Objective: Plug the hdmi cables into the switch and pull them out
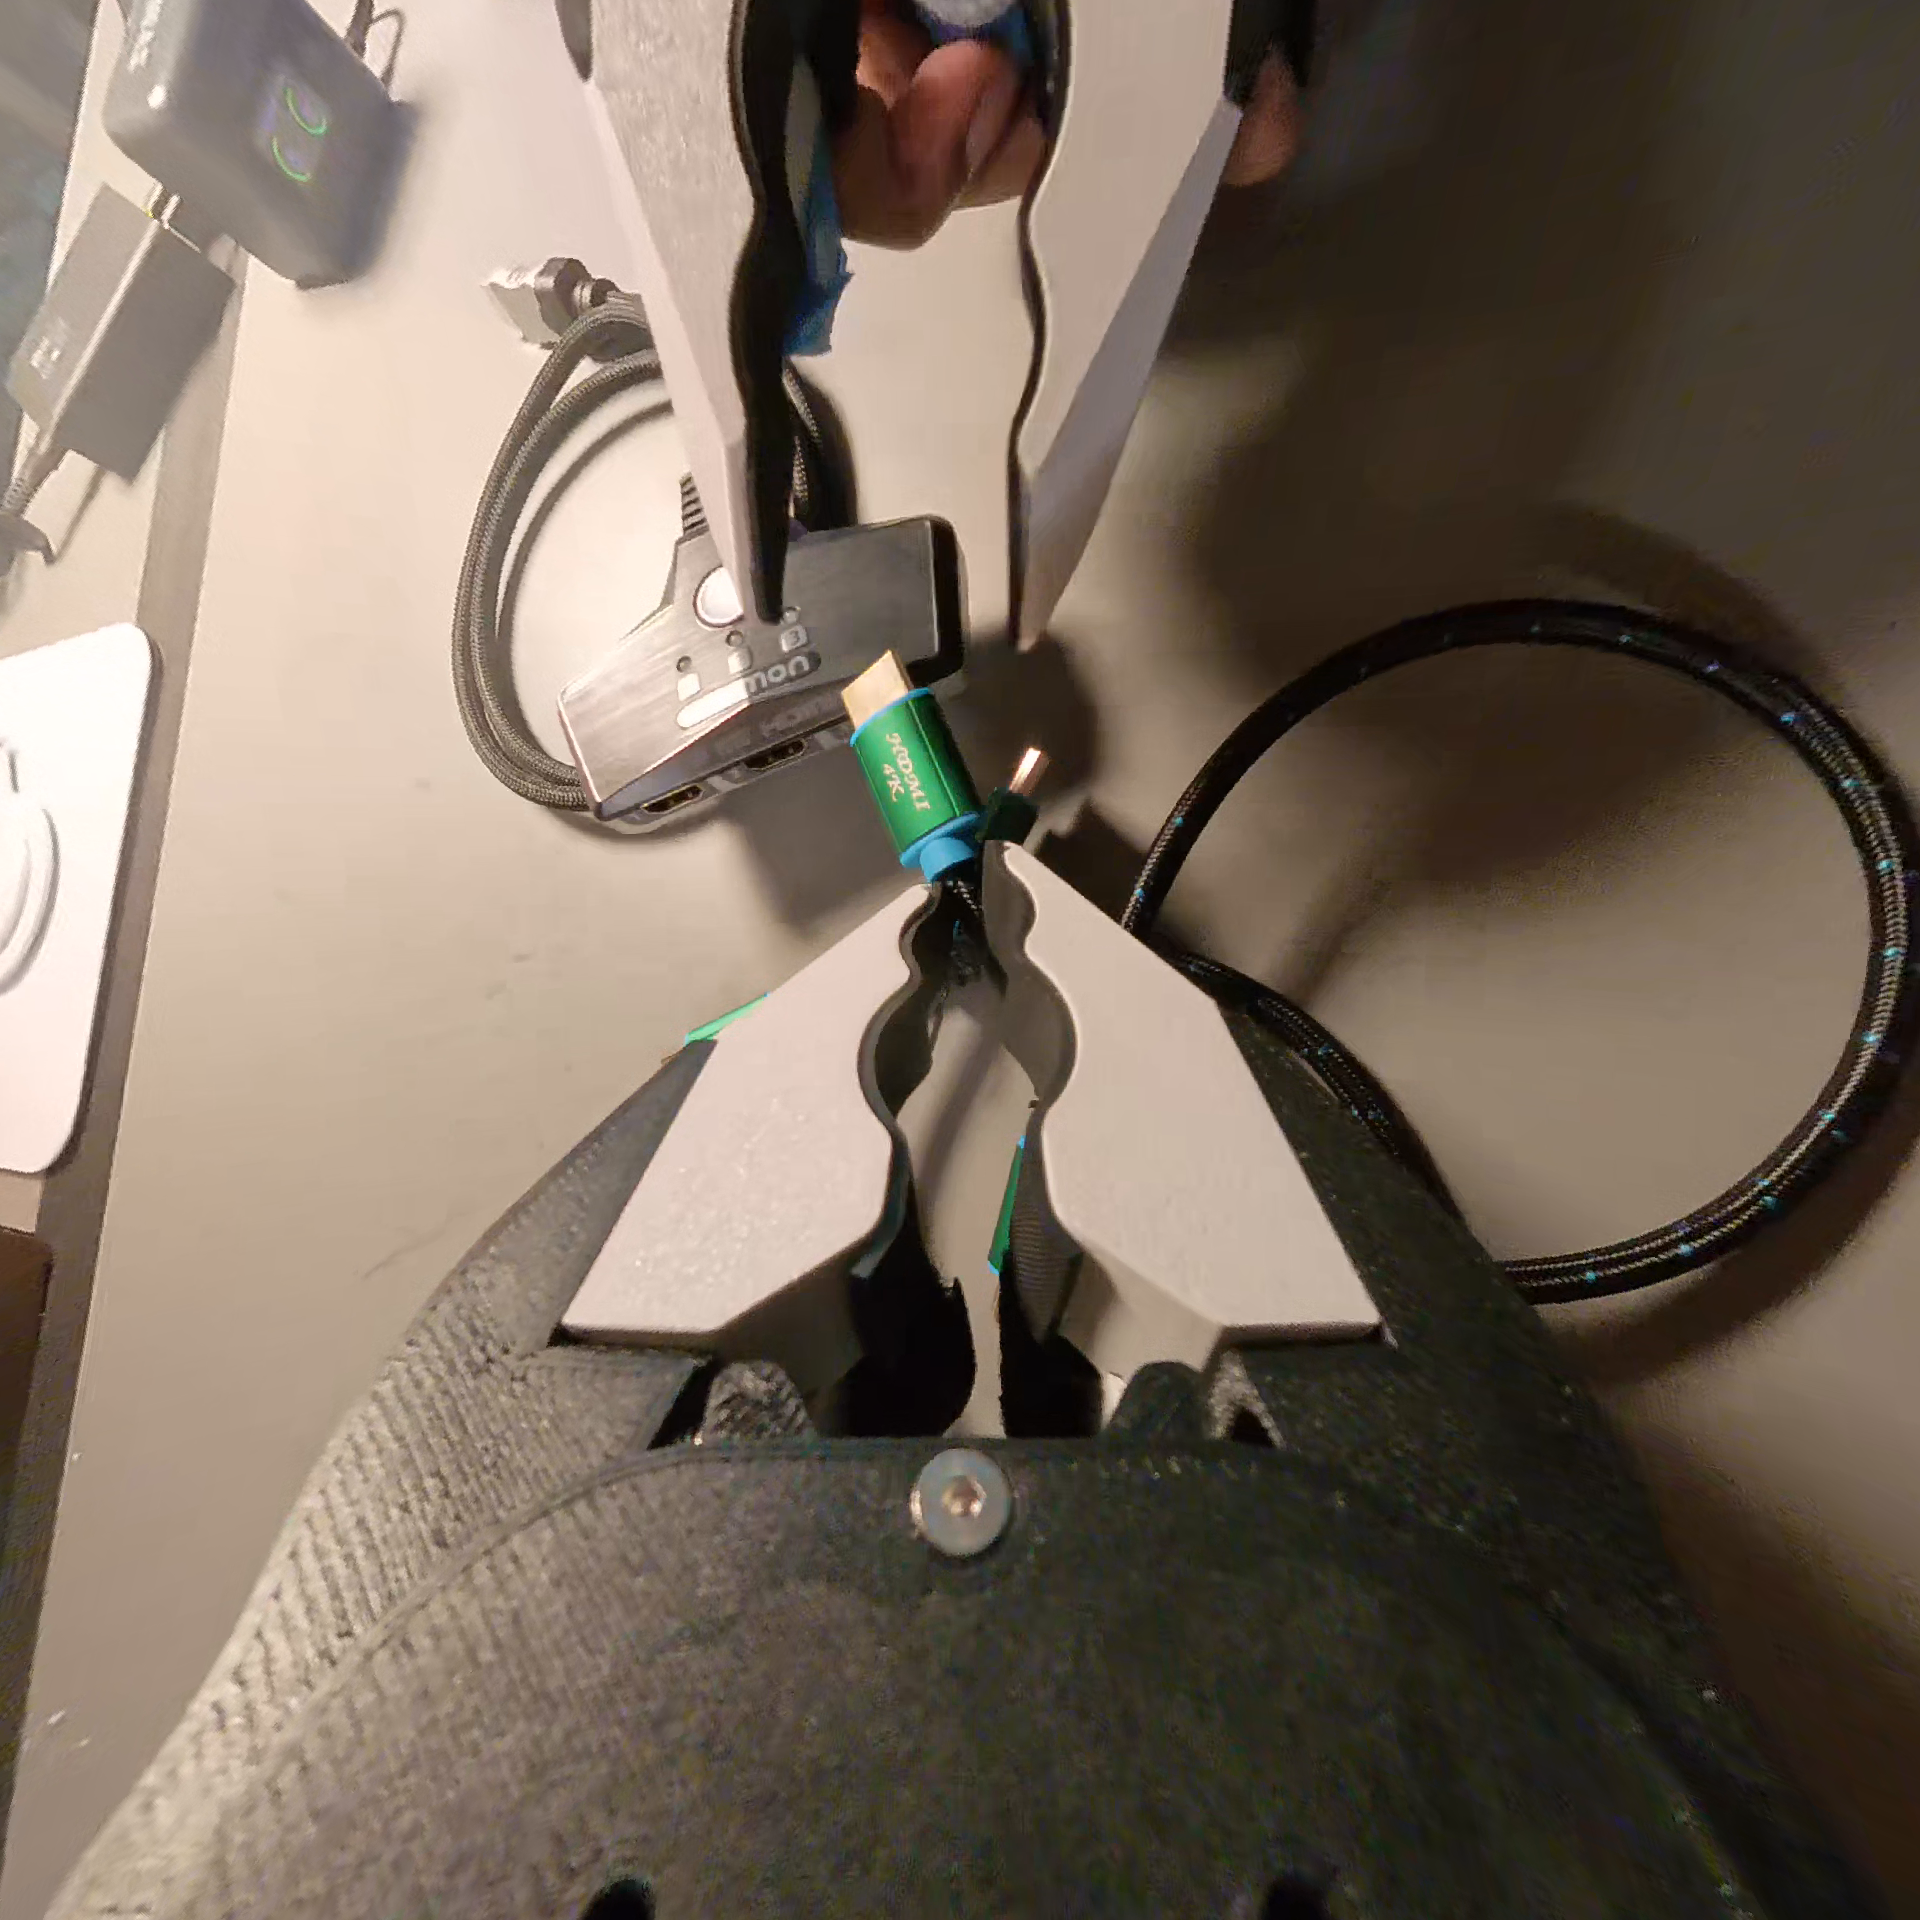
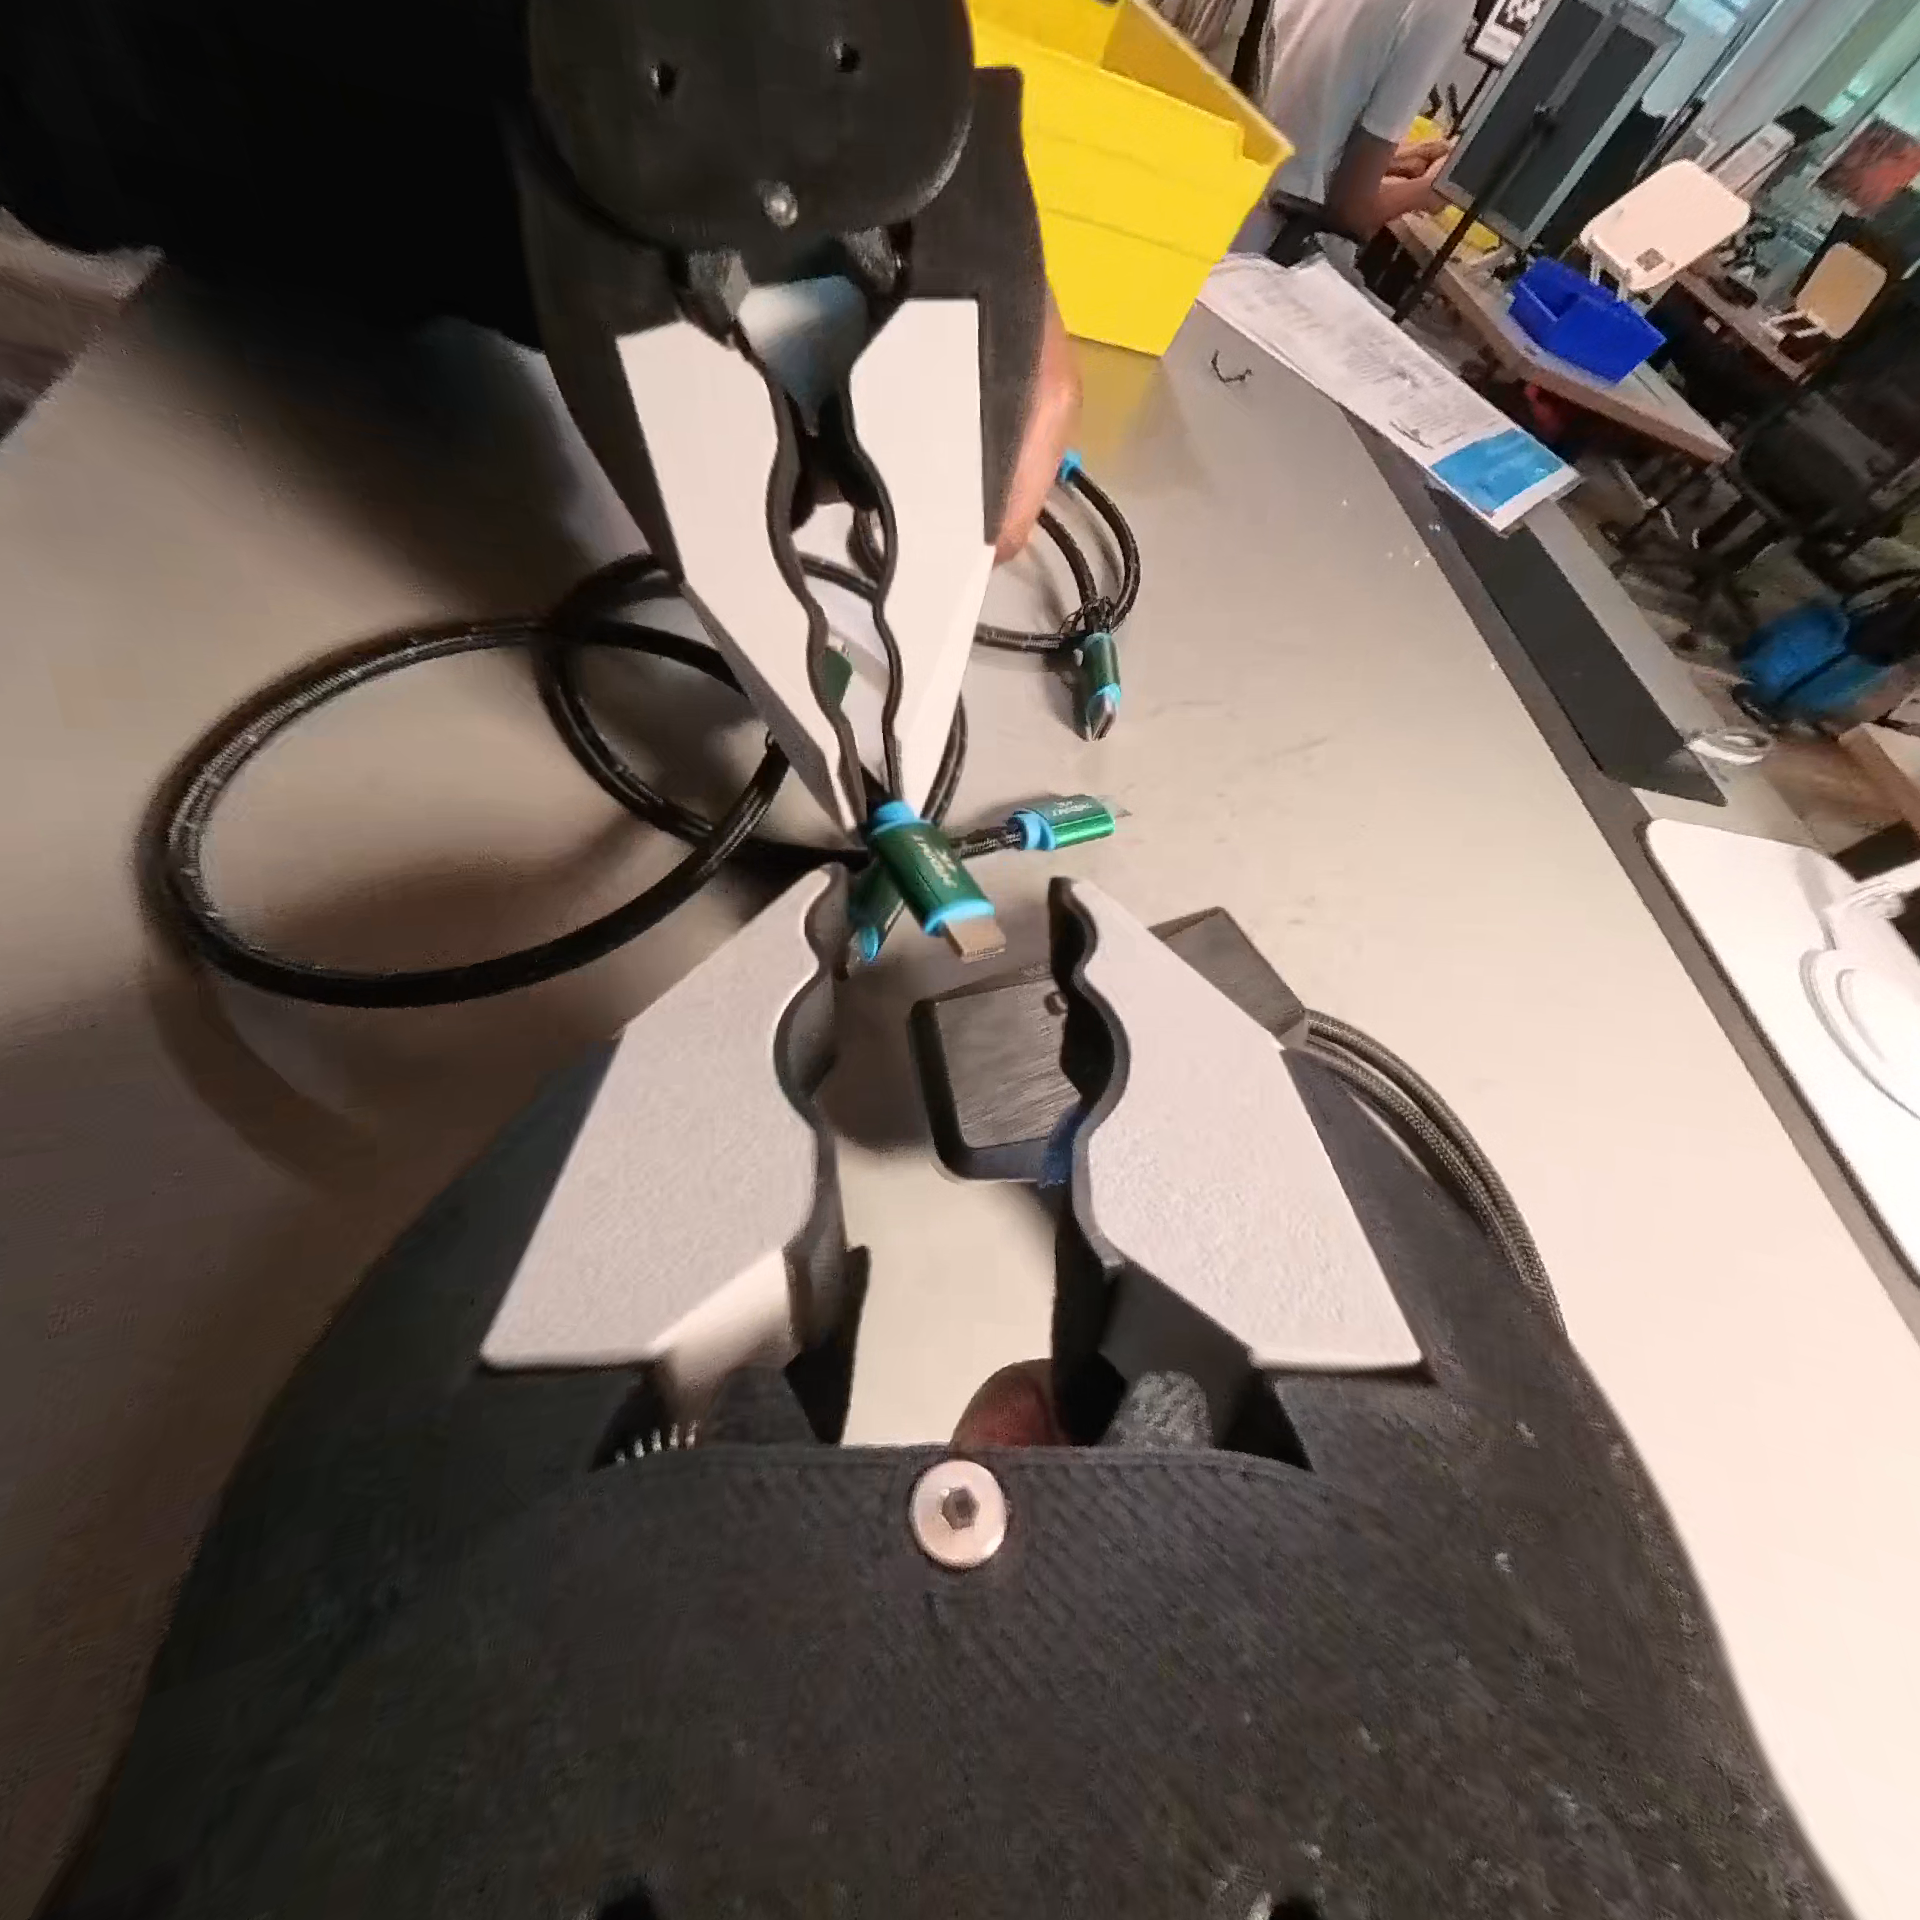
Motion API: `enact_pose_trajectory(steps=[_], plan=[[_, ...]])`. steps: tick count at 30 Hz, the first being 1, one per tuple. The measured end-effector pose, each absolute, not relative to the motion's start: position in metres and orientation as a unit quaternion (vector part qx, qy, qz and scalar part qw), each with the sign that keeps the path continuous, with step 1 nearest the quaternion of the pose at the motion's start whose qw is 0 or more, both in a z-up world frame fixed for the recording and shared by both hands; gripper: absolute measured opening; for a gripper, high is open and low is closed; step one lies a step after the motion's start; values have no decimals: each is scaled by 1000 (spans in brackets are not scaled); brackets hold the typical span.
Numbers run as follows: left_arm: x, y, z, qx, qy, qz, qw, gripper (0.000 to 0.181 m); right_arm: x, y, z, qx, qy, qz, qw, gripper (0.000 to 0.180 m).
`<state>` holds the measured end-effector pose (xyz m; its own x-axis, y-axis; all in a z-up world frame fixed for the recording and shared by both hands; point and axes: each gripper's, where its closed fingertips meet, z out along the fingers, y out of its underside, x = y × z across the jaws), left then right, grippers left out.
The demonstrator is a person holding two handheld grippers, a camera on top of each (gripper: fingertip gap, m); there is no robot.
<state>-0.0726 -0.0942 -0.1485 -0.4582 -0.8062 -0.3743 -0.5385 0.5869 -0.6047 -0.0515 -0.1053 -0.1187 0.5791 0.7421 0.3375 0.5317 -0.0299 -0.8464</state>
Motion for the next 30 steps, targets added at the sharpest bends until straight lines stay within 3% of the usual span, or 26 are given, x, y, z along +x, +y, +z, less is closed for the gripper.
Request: enact_pose_trajectory(steps=[11, 15, 18, 21, 24, 30], plan=[[-68, -101, -148, -420, 816, -234, 321, 6, -60, -99, -138, -622, -559, -135, 532, 29], [-69, -106, -138, -435, 798, -279, 310, 7, -63, -95, -130, -556, -578, -220, 555, 15], [-72, -101, -119, -476, 749, -370, 275, 26, -68, -97, -122, -511, -588, -246, 576, 14], [-76, -89, -98, -522, 669, -487, 208, 39, -74, -98, -114, -466, -593, -276, 596, 14], [-84, -97, -87, -540, 580, -607, 57, 45, -80, -99, -108, -420, -598, -311, 608, 14], [-80, -114, -102, -558, 530, -636, -54, 46, -82, -101, -96, -349, -594, -382, 616, 13]])
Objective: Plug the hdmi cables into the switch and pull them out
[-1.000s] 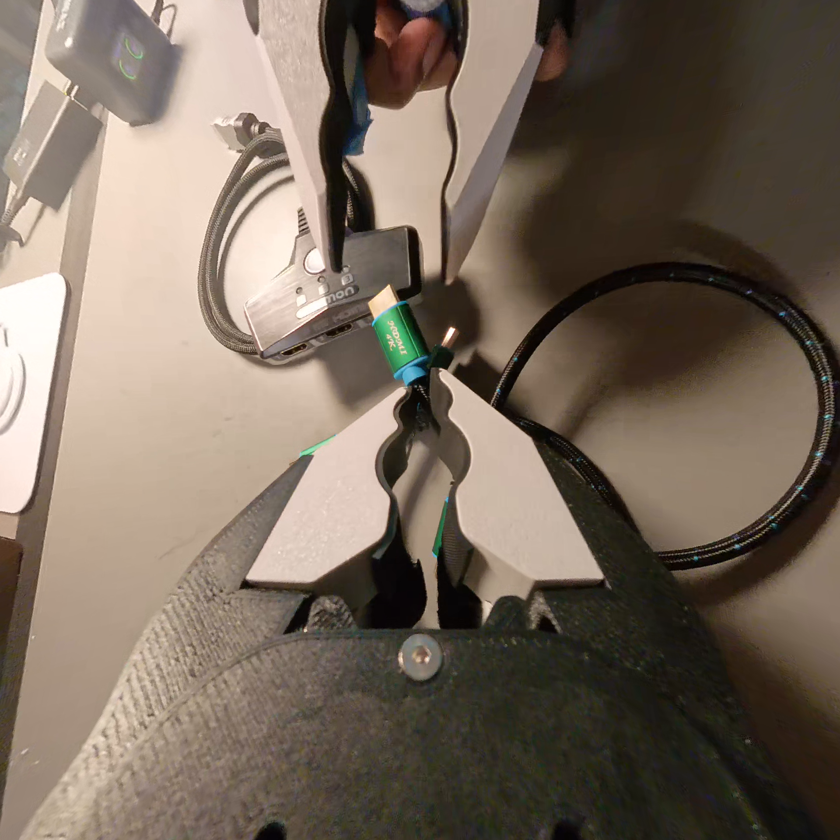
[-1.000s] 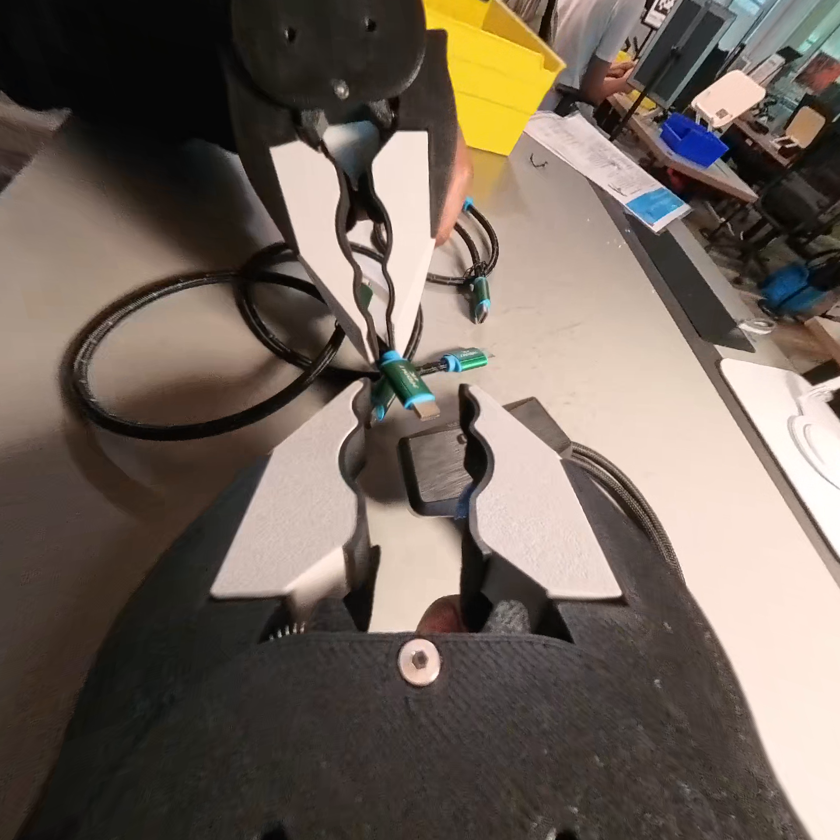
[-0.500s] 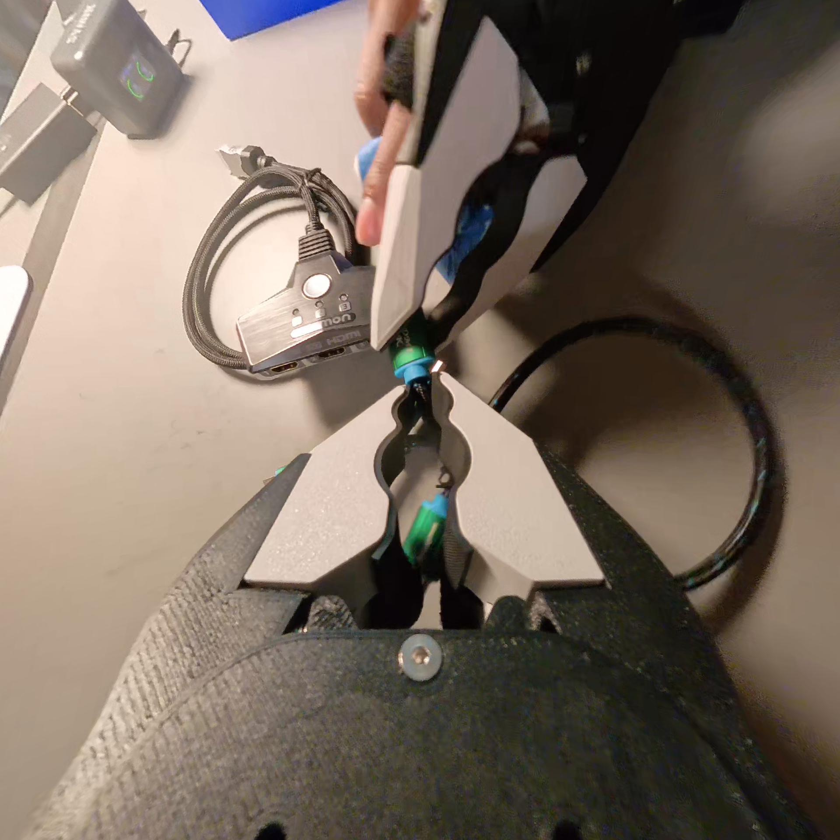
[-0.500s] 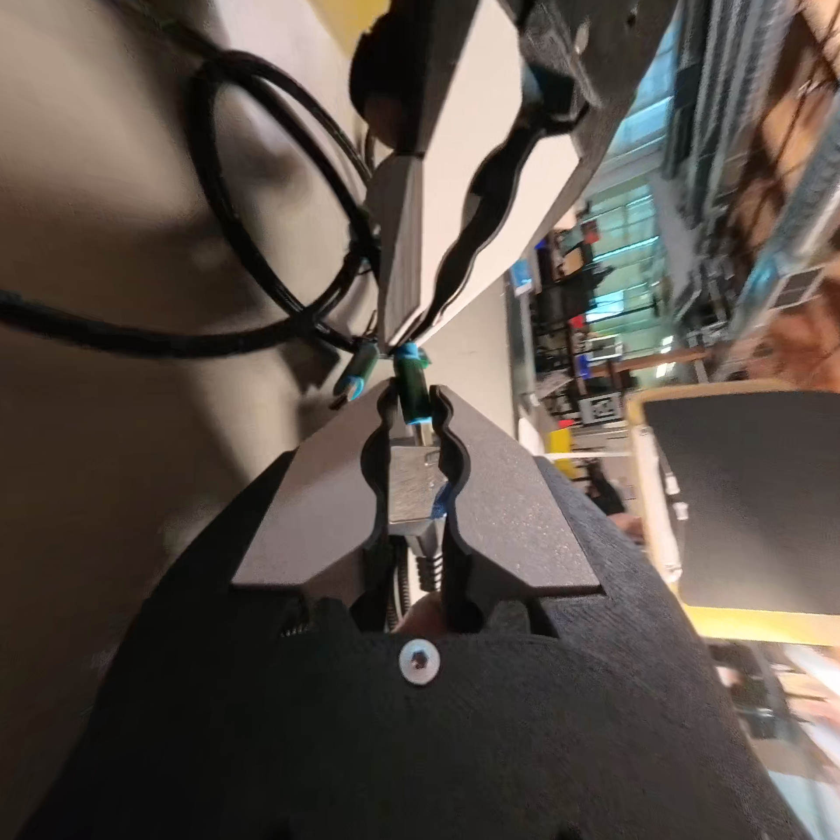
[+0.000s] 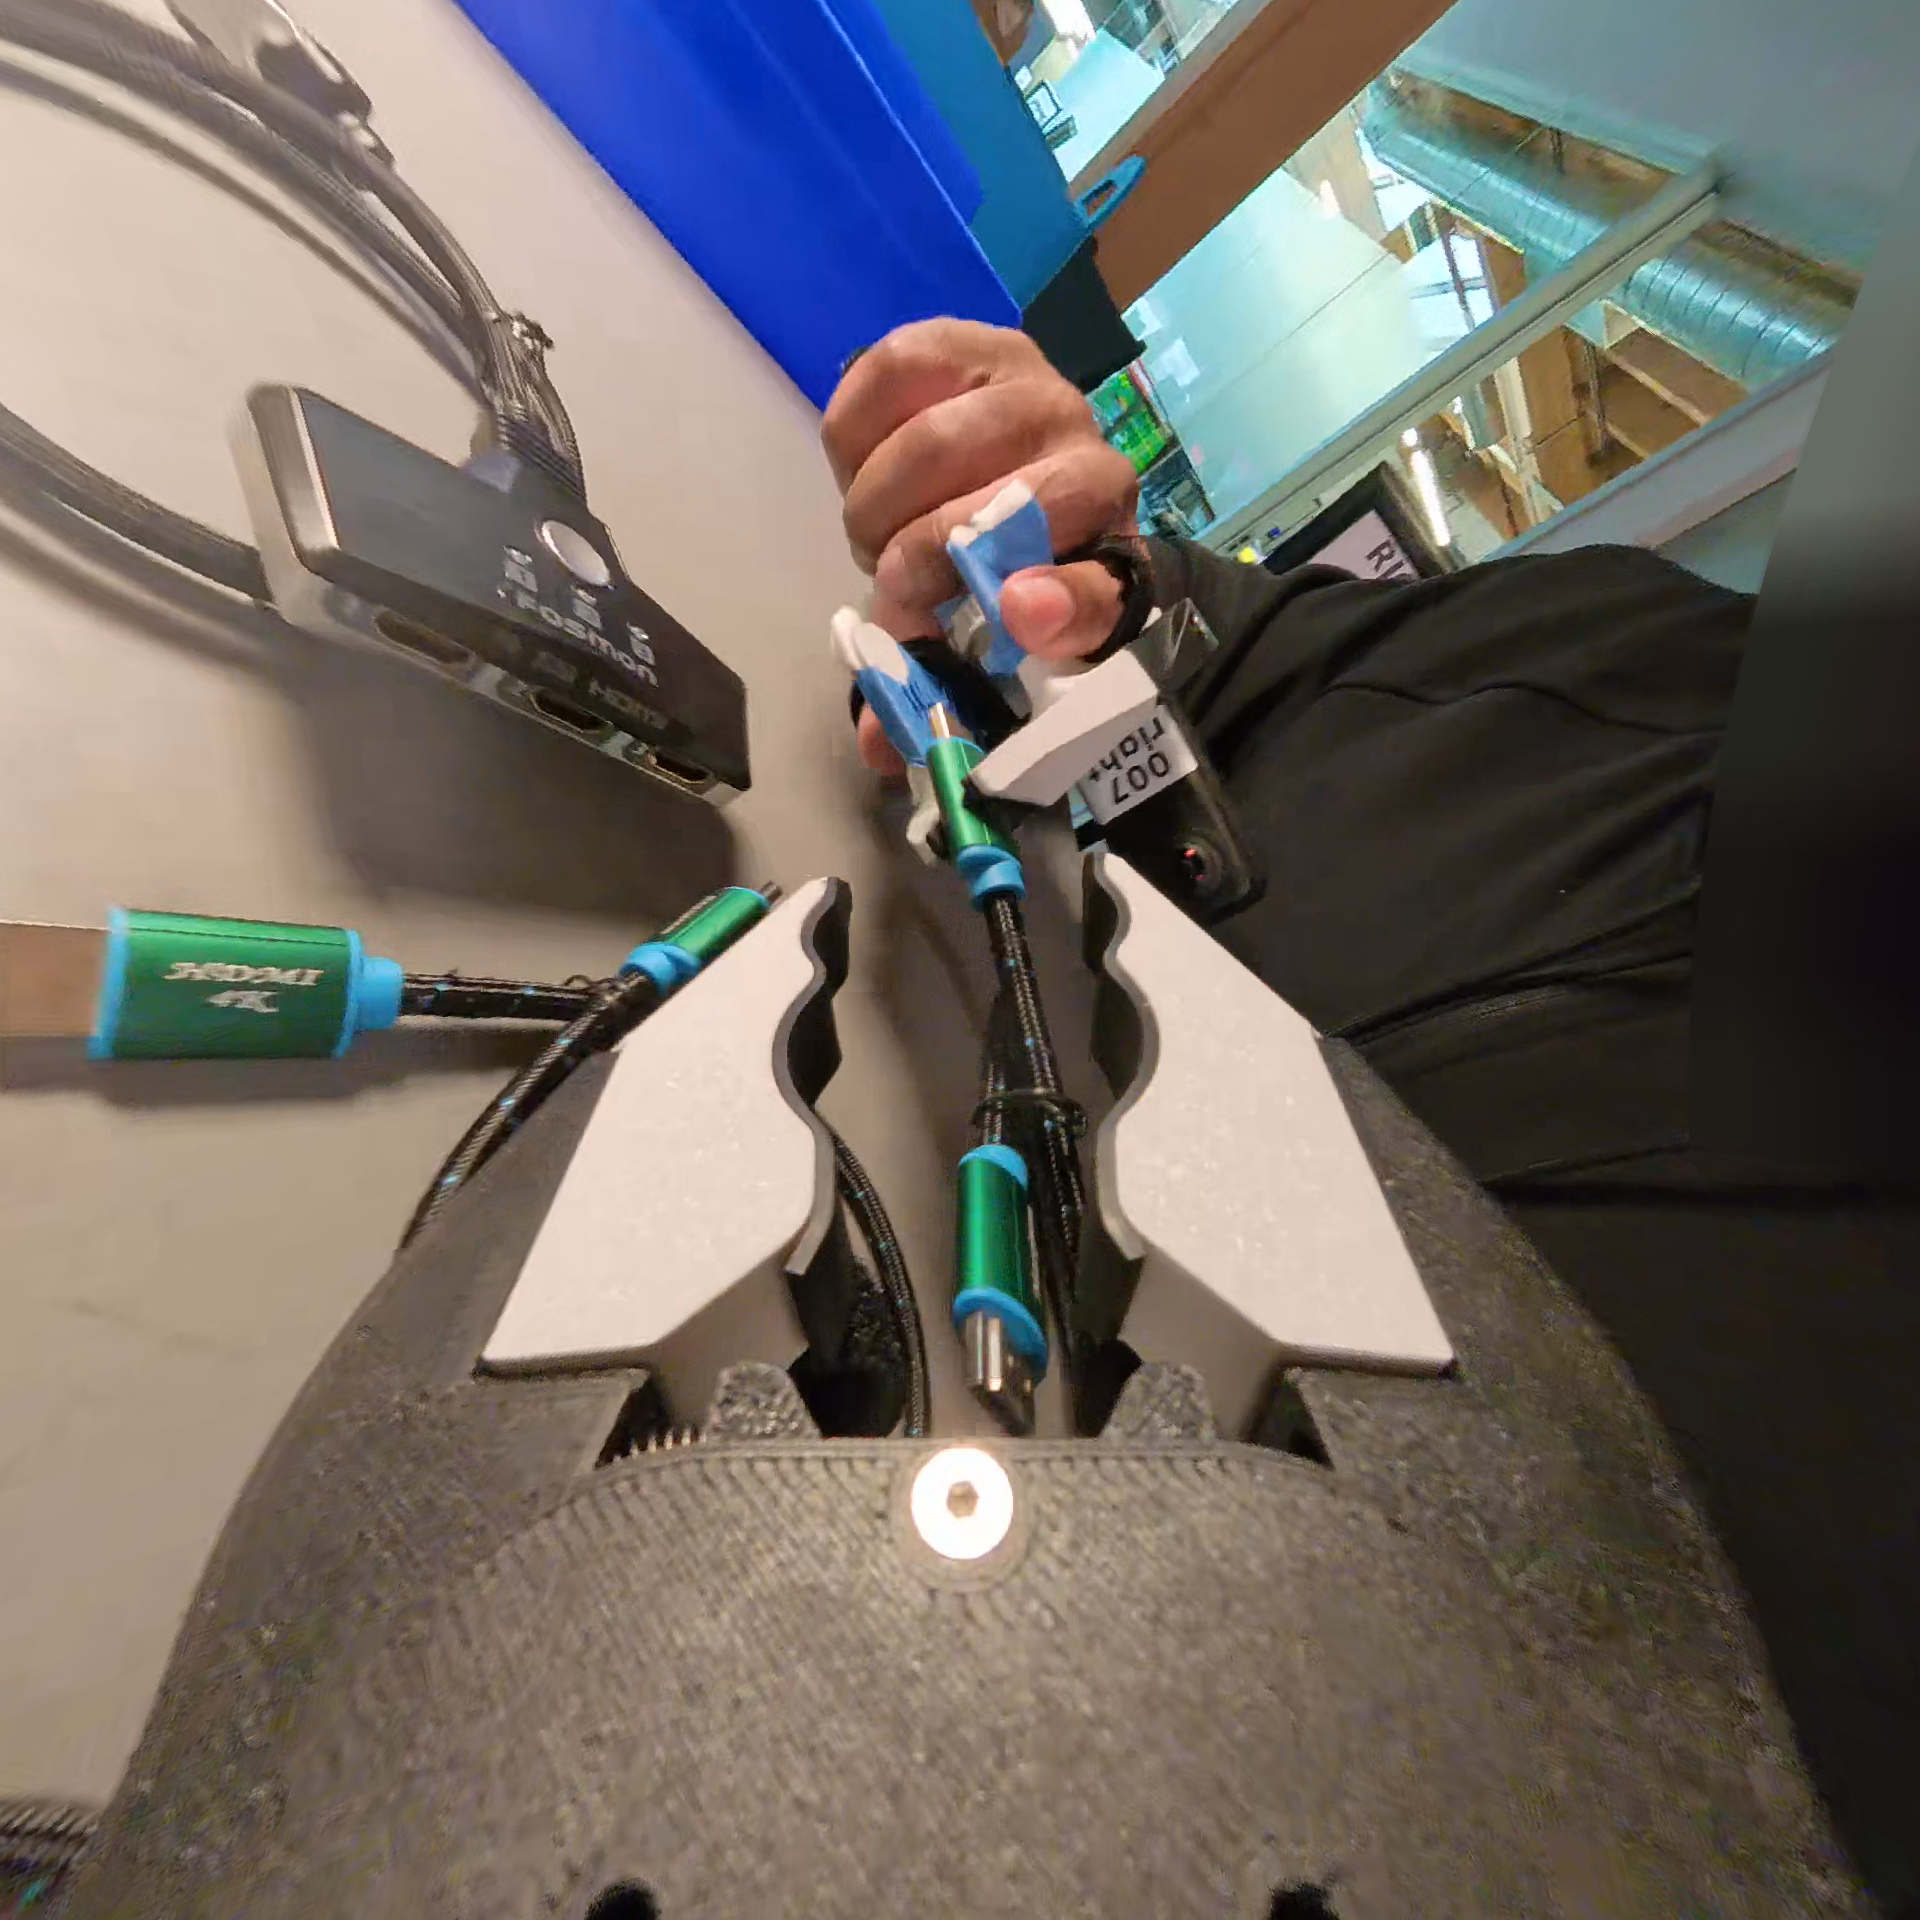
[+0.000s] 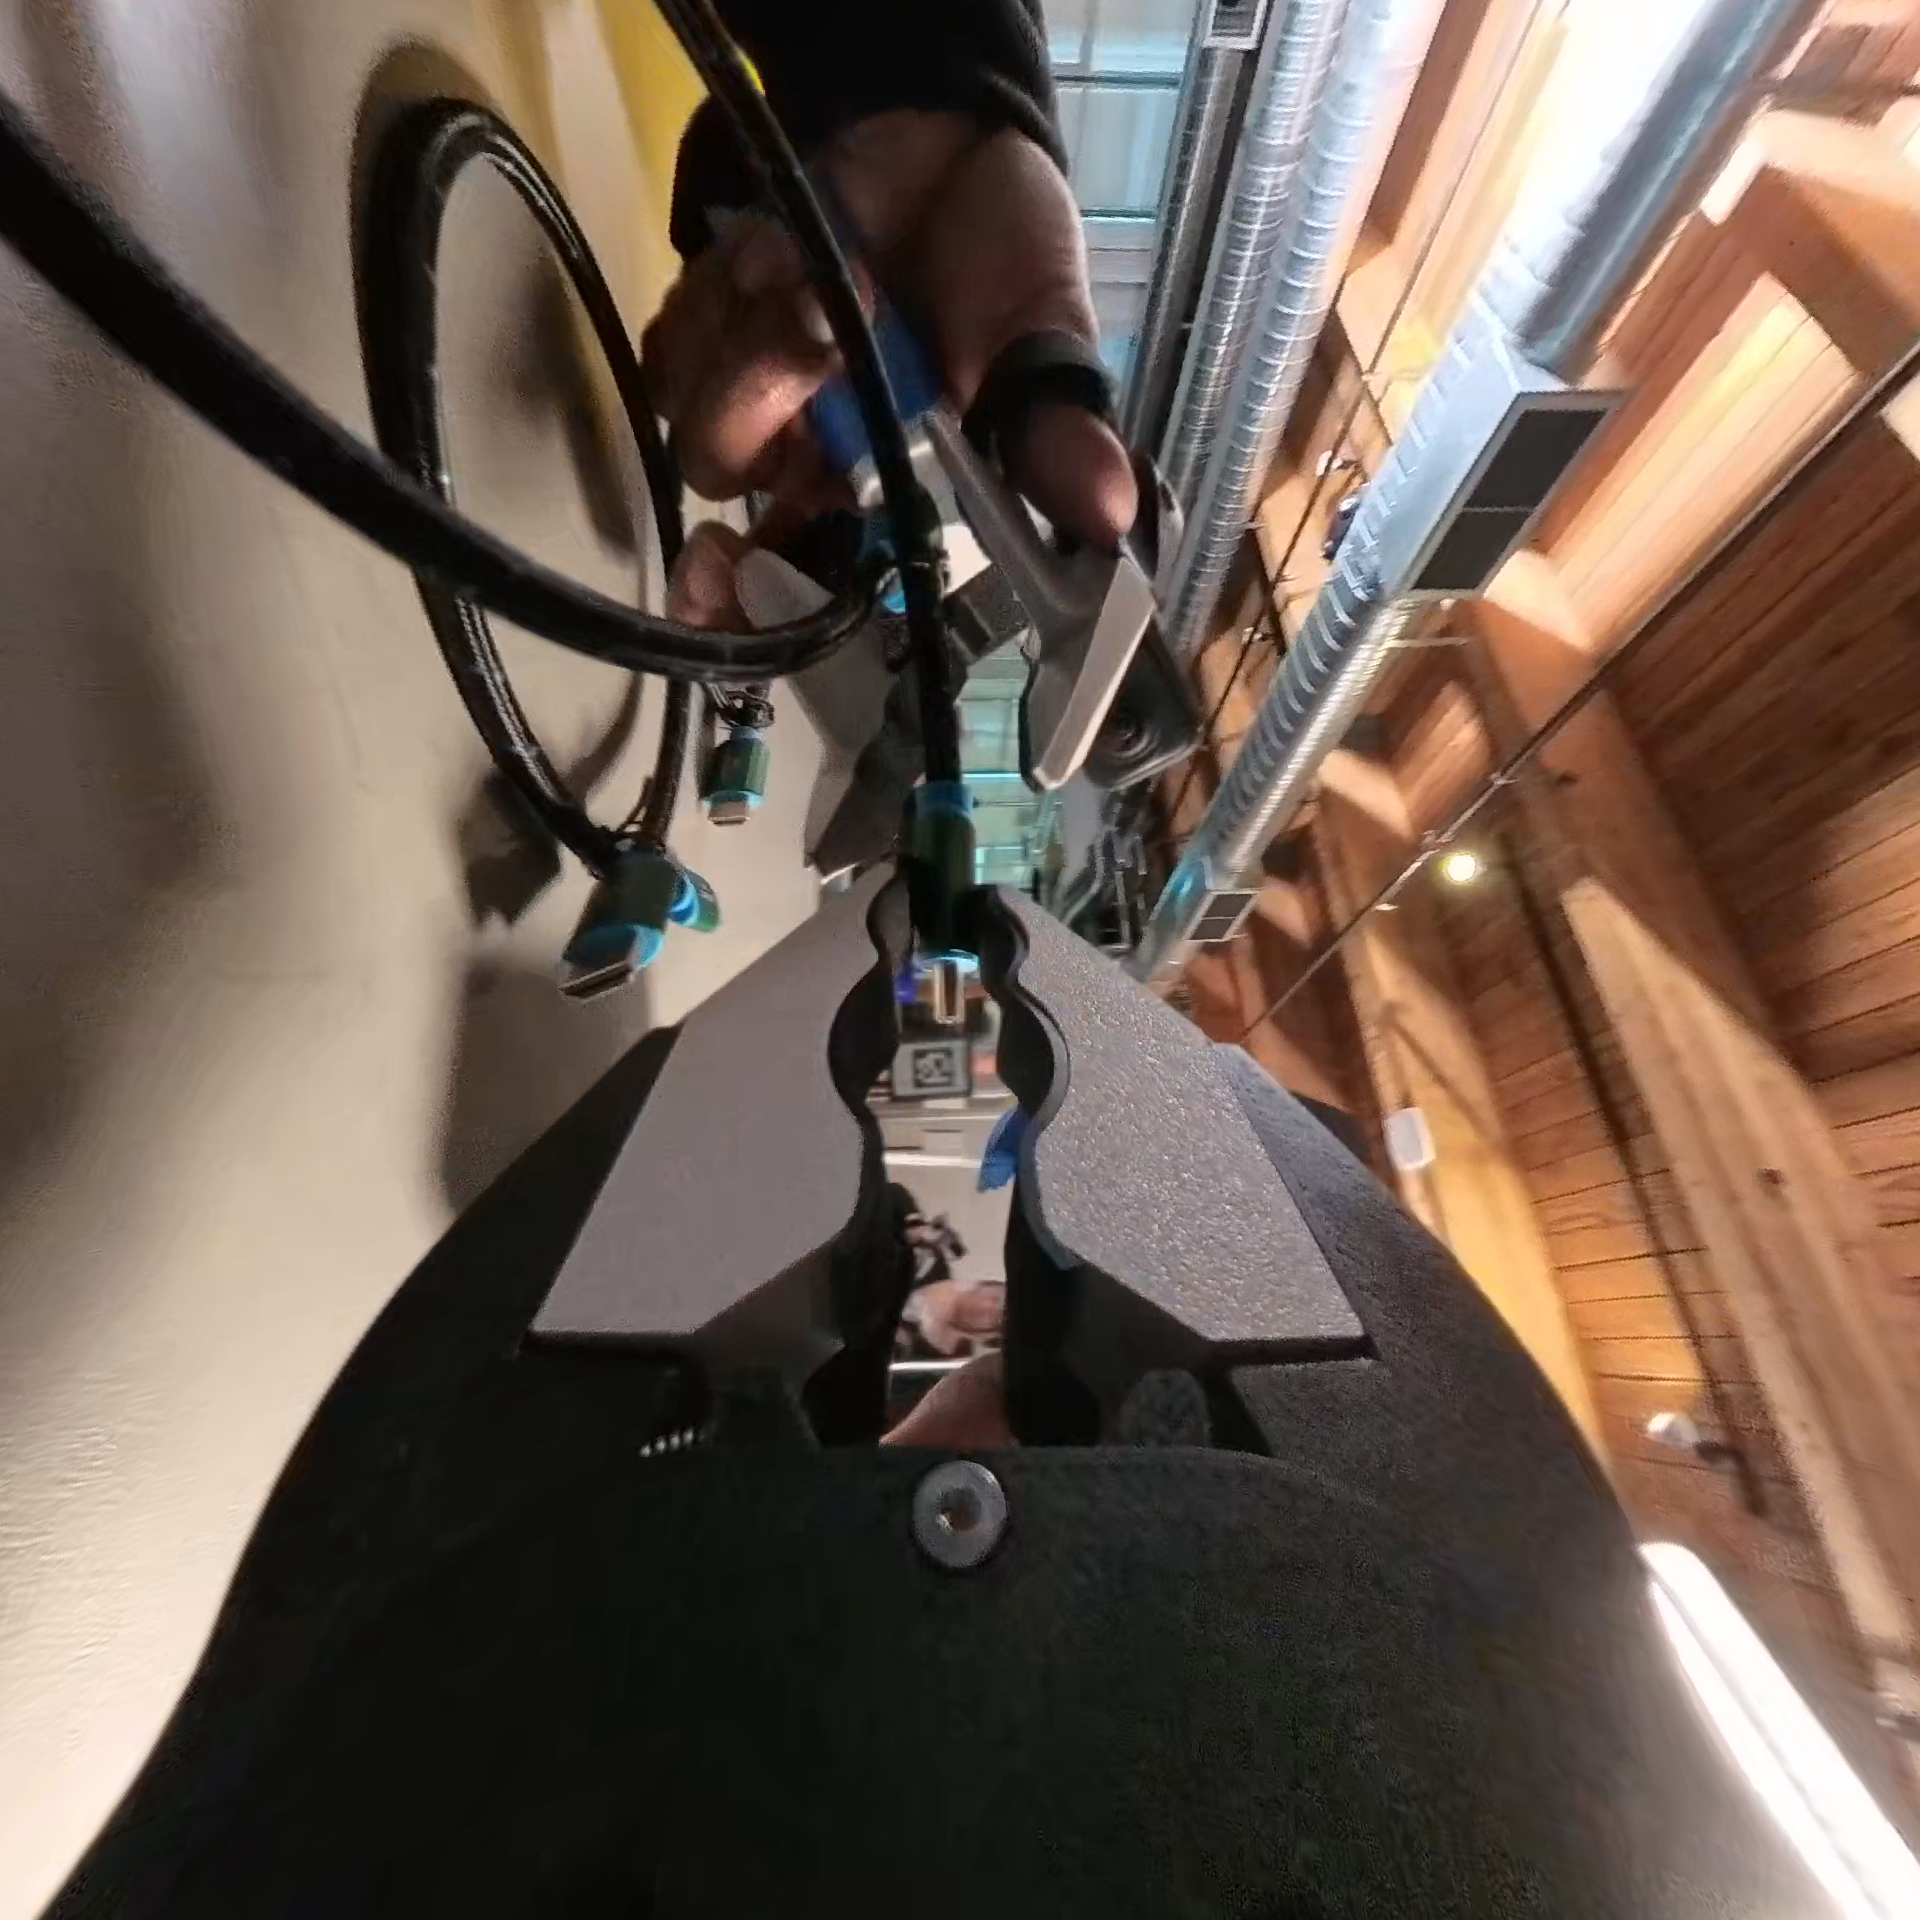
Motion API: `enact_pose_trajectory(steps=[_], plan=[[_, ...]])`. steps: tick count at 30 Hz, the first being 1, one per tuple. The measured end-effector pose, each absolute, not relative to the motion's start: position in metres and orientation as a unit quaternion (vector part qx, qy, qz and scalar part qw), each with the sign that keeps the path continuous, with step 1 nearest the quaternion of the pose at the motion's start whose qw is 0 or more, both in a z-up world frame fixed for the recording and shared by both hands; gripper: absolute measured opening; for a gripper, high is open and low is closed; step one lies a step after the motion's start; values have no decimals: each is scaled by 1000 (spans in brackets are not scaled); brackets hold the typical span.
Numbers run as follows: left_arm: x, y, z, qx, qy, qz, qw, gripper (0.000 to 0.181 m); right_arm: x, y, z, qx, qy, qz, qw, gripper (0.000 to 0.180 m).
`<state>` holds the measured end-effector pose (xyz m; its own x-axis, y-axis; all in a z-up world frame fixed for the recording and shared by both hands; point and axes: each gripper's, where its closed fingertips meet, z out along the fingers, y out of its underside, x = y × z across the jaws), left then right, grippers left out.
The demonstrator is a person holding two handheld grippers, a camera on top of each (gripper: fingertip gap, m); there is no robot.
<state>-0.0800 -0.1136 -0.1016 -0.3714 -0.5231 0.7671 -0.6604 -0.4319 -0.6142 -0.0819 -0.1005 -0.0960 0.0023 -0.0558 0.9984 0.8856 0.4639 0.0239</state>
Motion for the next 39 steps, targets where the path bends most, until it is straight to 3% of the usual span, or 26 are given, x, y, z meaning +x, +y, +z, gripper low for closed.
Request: enact_pose_trajectory(steps=[7, 11, 15, 17, 20, 23, 27, 29, 39], plan=[[-70, -118, -105, 582, -506, 635, 46, 26, -78, -99, -100, -354, -595, -382, 612, 13], [-64, -115, -112, 599, -508, 619, 25, 17, -68, -97, -107, -458, -584, -262, 617, 20], [-62, -113, -122, 614, -533, 582, -7, 16, -37, -100, -103, -584, -539, -102, 599, 45], [-62, -109, -122, 619, -535, 575, -14, 15, -19, -98, -110, -646, -514, -38, 563, 47], [-63, -101, -130, 631, -552, 545, -29, 14, 2, -91, -136, -737, -477, 25, 479, 87], [-66, -98, -135, 633, -569, 524, -31, 14, 6, -91, -155, -777, -461, 70, 422, 102], [-67, -94, -142, 635, -599, 487, -34, 14, 4, -88, -171, -805, -453, 84, 374, 99], [-66, -92, -147, 636, -614, 466, -34, 14, 1, -86, -170, -806, -447, 95, 377, 84], [-63, -92, -149, 621, -640, 452, -26, 14, -1, -84, -167, -791, -453, 94, 399, 83]])
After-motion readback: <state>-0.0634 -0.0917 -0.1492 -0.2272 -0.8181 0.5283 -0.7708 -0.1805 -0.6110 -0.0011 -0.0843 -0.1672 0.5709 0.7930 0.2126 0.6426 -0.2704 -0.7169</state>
